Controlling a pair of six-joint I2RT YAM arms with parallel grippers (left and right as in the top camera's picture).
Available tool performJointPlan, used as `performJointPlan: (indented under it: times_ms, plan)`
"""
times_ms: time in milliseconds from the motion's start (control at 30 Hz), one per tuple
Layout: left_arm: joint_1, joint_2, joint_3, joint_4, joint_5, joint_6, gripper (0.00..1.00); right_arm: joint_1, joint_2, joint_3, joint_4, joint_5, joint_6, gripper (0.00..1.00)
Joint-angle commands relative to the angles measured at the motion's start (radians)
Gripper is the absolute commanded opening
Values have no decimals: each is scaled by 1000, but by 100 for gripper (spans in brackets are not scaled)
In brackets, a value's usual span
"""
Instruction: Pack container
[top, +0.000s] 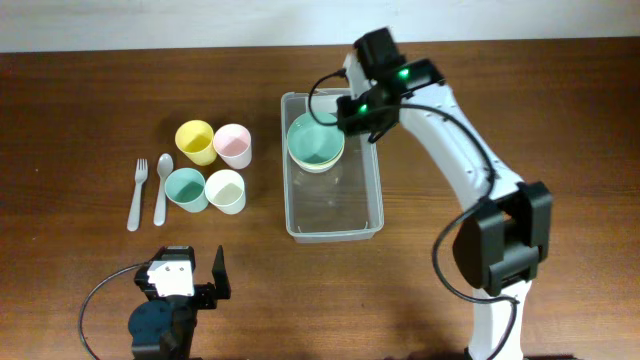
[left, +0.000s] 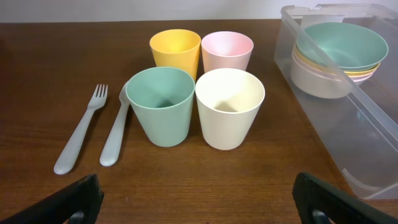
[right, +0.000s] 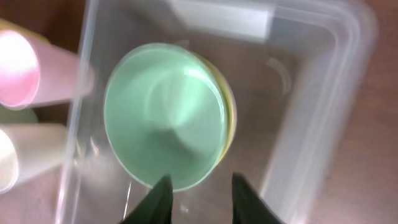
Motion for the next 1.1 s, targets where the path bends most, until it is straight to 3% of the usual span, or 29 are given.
performJointPlan:
  times_ms: [0,100,167,233,300,467,700,1067]
  plan:
    - [-4,-5,-5,3,11,8,100,-98,-103,119,-123,3,0,31]
    - [-4,-5,-5,3,11,8,100,-211,-144,154,-213,4,38,41]
    - [-4,-5,-5,3,11,8,100,-298,-159,154,-247,-15,44,42]
    - [-4,-5,-5,3,11,8,100,-359,-161,154,-282,-128,-18,38]
    - [-4,-5,-5,3,11,8,100,-372,-156,144,-301,-278,-103,25]
    - [-4,-5,-5,3,11,8,100,-235,-132,119,-249,-288,-154,4]
    - [-4,-5,-5,3,11,8,100,-18,-2,84,-84,-124,-138,4]
    - [-4,-5,-5,3,11,8,100,0,233,84,26,-91,-95,4]
